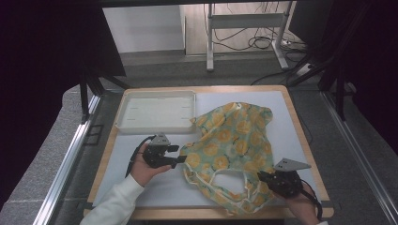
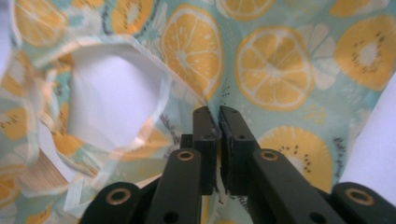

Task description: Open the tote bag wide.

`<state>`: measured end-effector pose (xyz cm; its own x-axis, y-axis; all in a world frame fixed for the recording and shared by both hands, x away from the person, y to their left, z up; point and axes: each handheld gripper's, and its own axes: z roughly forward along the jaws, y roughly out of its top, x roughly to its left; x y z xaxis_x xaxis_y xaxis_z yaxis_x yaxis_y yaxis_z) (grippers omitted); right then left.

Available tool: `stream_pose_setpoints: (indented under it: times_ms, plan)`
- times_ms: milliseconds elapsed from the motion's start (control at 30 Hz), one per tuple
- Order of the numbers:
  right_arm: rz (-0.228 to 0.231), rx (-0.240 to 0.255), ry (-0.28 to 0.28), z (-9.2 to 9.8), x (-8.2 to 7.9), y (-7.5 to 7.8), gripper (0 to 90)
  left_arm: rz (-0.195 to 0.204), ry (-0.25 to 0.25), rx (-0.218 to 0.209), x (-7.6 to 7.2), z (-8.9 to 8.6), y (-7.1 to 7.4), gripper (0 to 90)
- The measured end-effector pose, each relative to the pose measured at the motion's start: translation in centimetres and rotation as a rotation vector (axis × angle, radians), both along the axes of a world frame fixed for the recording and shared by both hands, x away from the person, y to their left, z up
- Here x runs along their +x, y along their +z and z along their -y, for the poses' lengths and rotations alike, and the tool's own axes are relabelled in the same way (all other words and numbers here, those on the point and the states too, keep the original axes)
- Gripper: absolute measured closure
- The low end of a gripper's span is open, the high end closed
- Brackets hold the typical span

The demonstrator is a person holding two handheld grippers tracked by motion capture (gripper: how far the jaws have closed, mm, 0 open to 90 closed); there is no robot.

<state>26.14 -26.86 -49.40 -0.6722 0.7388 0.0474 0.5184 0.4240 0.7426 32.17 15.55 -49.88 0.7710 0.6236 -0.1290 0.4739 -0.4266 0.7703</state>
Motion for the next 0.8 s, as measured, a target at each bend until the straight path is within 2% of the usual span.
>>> stream_pose_setpoints:
  times_ms: [167, 467, 600, 700, 800]
  plan:
    - [0.012, 0.025, -0.009, 0.3, 0.0, 0.4, 87.2, 0.011, -0.01, -0.013, -0.7, -0.1, 0.6, 43.0]
    - [0.01, 0.028, -0.017, 0.4, 0.1, 0.4, 88.0, 0.048, -0.04, -0.064, -3.4, 0.1, 2.5, 42.7]
    - [0.009, 0.028, -0.016, 0.2, 0.1, 0.4, 88.0, 0.051, -0.089, -0.06, -3.7, 2.0, 3.2, 41.5]
    - [0.01, 0.028, -0.015, 0.1, 0.1, 0.4, 88.1, 0.045, -0.131, -0.025, -3.5, 3.9, 3.0, 38.1]
    - [0.012, 0.025, -0.014, 0.1, 0.1, 0.4, 88.0, 0.013, -0.181, 0.001, -3.1, 5.5, 2.6, 34.9]
